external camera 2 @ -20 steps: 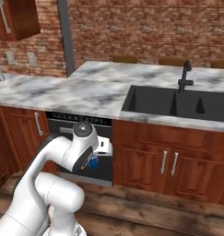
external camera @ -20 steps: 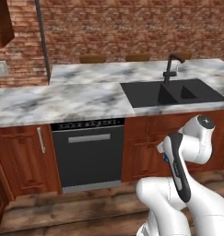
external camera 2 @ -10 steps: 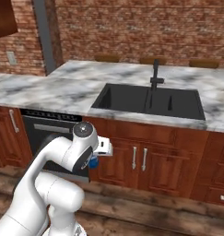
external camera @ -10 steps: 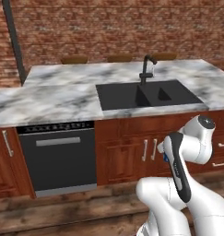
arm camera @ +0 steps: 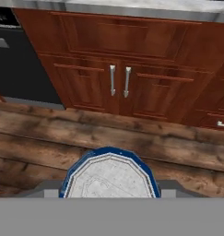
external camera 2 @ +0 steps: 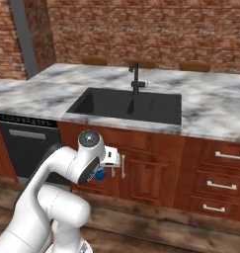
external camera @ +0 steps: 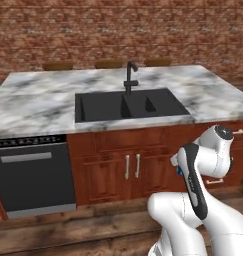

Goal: Move the drinks to the dining counter.

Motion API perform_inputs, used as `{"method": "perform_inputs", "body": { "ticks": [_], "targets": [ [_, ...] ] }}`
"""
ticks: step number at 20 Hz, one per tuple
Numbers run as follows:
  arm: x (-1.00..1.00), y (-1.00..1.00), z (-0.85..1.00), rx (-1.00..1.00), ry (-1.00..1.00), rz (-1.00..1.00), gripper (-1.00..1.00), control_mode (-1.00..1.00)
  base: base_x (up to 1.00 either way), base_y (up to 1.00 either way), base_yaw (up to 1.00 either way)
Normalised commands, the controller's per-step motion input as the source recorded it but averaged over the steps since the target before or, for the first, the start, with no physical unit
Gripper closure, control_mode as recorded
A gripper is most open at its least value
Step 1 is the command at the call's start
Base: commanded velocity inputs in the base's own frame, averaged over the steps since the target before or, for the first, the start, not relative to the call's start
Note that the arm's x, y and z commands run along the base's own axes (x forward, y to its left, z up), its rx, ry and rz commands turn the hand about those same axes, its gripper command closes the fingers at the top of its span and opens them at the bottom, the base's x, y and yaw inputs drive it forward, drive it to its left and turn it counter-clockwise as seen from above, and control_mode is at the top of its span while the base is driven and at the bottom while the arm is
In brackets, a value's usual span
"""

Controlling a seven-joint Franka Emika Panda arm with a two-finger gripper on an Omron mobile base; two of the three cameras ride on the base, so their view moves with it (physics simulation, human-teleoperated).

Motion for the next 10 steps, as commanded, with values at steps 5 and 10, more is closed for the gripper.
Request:
{"method": "perform_inputs", "body": {
  "ticks": [5, 10],
  "targets": [
    [0.0, 0.0, 0.0, 0.0, 0.0, 0.0, 1.0, 1.0, 0.11, -0.81, 0.0],
    [0.0, 0.0, 0.0, 0.0, 0.0, 0.0, 1.0, 1.0, 0.11, -0.83, 0.0]
  ]
}}
